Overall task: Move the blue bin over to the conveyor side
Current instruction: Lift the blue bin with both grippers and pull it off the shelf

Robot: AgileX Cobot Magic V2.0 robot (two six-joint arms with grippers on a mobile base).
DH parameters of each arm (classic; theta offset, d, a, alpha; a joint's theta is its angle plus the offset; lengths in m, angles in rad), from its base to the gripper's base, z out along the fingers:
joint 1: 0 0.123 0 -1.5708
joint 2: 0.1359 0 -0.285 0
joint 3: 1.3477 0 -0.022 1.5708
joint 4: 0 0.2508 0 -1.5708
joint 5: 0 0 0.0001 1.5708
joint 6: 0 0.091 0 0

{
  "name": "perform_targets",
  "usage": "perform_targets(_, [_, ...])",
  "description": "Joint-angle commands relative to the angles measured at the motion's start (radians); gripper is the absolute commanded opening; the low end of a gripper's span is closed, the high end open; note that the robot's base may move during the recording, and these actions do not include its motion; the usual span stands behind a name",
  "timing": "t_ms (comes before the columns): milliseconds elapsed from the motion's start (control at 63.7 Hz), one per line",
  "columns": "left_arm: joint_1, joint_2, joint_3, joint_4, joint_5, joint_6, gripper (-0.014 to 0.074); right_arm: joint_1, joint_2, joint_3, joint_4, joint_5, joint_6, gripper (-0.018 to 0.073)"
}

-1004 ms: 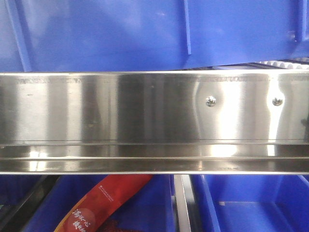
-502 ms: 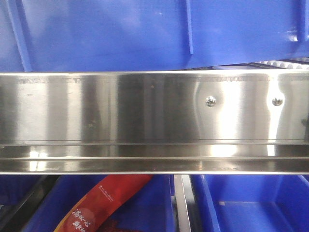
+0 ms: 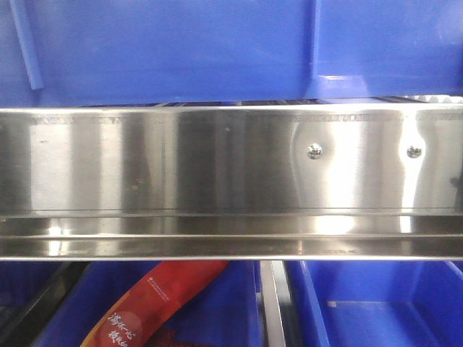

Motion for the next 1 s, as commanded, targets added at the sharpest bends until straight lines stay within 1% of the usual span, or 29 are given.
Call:
perform_targets(0, [0.003, -0.049, -0.029, -0.004, -0.04, -0.003, -0.0016, -0.007, -0.026, -0.023, -0.035, -0.056, -0.007, -0.0079])
perform_targets(298, [0.003, -0.083, -0.029, -0.008, -0.04, -0.005, -0.0016, -0.007, -0.065, -0.032, -0.035, -0.056, -0.007, -0.0079])
perform_targets(486, [0.003, -0.101, -0.029, -0.062, -0.04, -0.005, -0.0016, -0.007, -0.074, -0.084, -0.032, -0.056, -0.007, -0.0079])
perform_targets(628, [0.003, -0.126, -0.029, -0.069, -0.038, -0.005, -0.0016, -0.007, -0.088, -0.094, -0.02, -0.056, -0.007, -0.0079])
perform_targets(737, [0.003, -0.153, -0.029, -0.069, -0.024, -0.005, -0.0016, -0.007, -0.1, -0.094, -0.018, -0.056, -0.007, -0.0078])
perform_targets(879, [0.003, -0.185, -0.029, -0.069, 0.022, -0.007, -0.0016, -0.007, -0.126, -0.094, 0.016, -0.056, -0.007, -0.0078])
perform_targets(988, [0.003, -0.209, -0.029, -0.069, 0.039, -0.015, -0.0016, -0.002, -0.15, -0.094, 0.016, -0.056, -0.007, -0.0078])
